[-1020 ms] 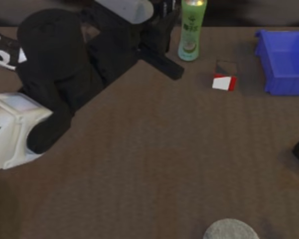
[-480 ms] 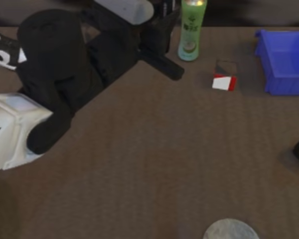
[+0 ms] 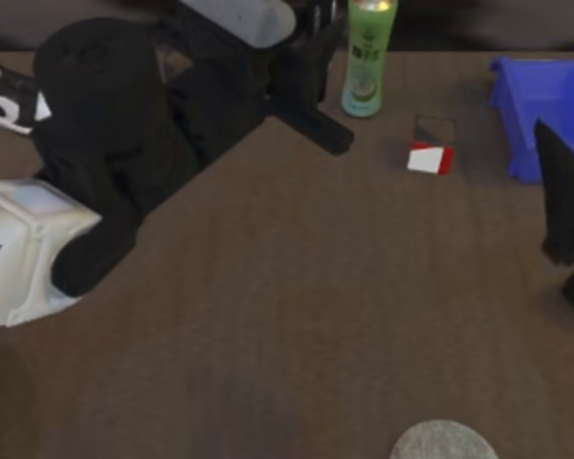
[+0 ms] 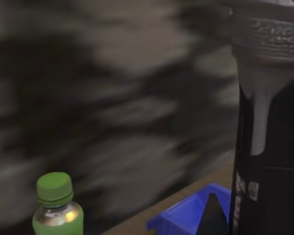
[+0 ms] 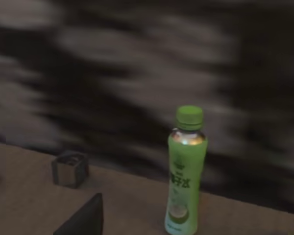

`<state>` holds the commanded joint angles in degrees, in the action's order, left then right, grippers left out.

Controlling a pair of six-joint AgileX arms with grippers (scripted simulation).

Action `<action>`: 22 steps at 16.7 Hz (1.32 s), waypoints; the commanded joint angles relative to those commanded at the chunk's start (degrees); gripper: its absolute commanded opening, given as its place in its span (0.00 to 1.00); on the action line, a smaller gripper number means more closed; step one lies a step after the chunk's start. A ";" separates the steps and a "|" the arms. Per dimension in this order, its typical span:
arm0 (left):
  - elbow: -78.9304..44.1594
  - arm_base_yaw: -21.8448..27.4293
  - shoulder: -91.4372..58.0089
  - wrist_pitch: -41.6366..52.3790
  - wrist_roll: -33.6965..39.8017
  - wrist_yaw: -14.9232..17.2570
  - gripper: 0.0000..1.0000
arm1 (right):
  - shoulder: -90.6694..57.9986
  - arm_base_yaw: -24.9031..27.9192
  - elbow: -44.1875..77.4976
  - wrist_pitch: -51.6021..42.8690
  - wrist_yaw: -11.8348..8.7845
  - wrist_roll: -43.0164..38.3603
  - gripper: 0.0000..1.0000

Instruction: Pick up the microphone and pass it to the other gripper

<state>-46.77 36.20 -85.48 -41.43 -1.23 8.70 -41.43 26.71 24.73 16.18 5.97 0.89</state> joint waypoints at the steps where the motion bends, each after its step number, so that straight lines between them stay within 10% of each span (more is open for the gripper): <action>1: 0.00 0.00 0.00 0.00 0.00 0.00 0.00 | -4.43 2.75 2.49 1.61 0.61 0.07 1.00; 9: 0.00 0.00 0.00 0.00 0.00 0.00 0.00 | -26.03 17.32 16.52 10.99 3.83 0.58 1.00; 22: 0.00 0.00 0.00 0.00 0.00 0.00 0.00 | -40.11 16.11 28.08 13.69 2.49 0.52 1.00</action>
<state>-46.77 36.20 -85.48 -41.43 -1.23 8.70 -81.55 42.82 52.80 29.87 8.47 1.40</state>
